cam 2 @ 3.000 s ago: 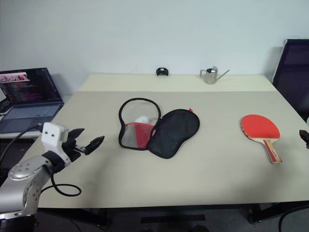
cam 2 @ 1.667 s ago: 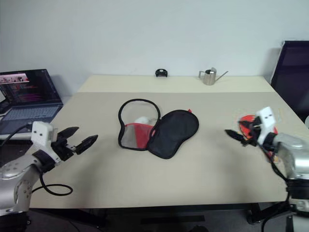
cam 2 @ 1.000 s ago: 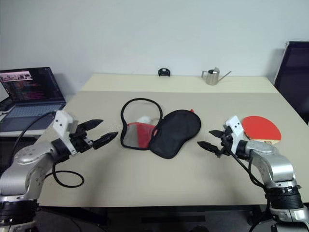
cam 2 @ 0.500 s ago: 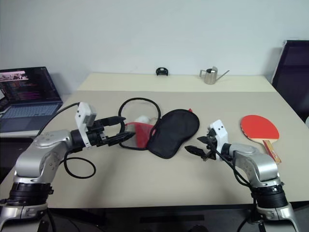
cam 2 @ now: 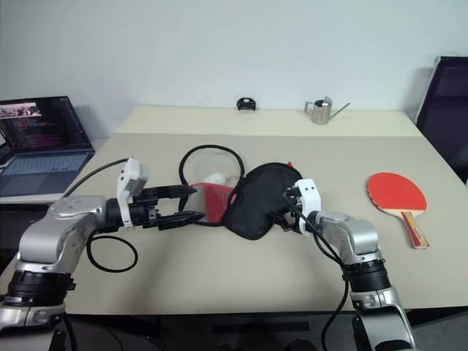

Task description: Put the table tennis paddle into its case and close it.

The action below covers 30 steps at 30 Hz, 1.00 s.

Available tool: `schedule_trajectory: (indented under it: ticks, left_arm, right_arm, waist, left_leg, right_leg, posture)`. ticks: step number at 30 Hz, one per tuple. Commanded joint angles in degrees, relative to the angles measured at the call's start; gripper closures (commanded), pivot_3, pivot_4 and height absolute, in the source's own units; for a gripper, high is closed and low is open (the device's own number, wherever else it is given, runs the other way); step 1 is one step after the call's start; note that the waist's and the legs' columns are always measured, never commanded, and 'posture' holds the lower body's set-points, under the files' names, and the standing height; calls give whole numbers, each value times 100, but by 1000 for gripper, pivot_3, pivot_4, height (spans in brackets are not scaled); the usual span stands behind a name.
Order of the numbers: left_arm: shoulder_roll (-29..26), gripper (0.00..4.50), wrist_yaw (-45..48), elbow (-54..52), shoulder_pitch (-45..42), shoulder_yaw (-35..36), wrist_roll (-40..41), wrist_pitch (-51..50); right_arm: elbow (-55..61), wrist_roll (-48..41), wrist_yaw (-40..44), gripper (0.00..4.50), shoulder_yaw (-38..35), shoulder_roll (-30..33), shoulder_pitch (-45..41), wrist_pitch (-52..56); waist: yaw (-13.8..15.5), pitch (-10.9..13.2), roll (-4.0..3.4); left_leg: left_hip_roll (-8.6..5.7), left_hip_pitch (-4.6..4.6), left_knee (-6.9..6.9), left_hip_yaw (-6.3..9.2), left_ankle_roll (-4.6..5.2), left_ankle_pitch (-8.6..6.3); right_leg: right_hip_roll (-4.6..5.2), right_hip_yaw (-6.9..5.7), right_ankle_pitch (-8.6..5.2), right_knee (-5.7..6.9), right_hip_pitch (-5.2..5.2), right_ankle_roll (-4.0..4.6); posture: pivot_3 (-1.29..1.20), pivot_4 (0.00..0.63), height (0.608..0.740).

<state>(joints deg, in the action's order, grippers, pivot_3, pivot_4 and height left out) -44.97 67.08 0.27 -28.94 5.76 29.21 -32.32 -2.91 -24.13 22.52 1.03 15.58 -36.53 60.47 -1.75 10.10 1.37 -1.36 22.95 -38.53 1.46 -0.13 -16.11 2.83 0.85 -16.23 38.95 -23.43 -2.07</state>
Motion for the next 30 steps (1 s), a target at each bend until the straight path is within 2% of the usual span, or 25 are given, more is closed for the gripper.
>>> schedule_trajectory:
  ticks: [1, 8, 25, 28, 30]
  left_arm:
    - [-124, 14, 44, -53, -103, 115, 55, 46]
    - [-123, 14, 20, -99, -29, 110, 52, 59]
    - [-127, 14, -6, -62, 61, 142, 6, 187]
    - [-130, 0, -23, -87, 112, 150, 4, 211]
    - [-139, 0, -27, -99, 137, 150, 6, 227]
  right_arm:
    - [390, -270, 96, 5, -164, 25, -43, 393]
    - [955, -568, 139, 5, -266, 107, 120, 926]
    - [-311, 81, -122, 5, 87, -731, -191, -264]
    - [-298, 85, -168, 595, 70, -805, -183, -244]
    - [-254, 58, -190, 1227, 40, -819, -168, -163]
  waist:
    - [-1, 0, 0]
    - [-1, 0, 0]
    - [-28, -1, 0]
    - [-32, 0, 0]
    - [-30, 0, 0]
  left_leg:
    - [0, -1, 0, 0, 1, -1]
    - [0, -1, 0, 0, 2, -1]
    - [2, -11, -4, -1, 2, 0]
    - [2, -11, -4, -1, 2, 0]
    - [2, -10, -4, 1, 1, 0]
  right_leg:
    - [0, 0, 0, -1, 1, 0]
    - [0, -1, 0, 0, 2, 0]
    - [-4, 1, 0, 11, 5, 0]
    - [-4, 2, 1, 11, 5, 0]
    - [-4, -1, 0, 10, 5, 0]
  posture:
    - [0, 150, 740]
    - [0, 150, 740]
    - [0, 150, 740]
    - [0, 150, 740]
    - [0, 150, 740]
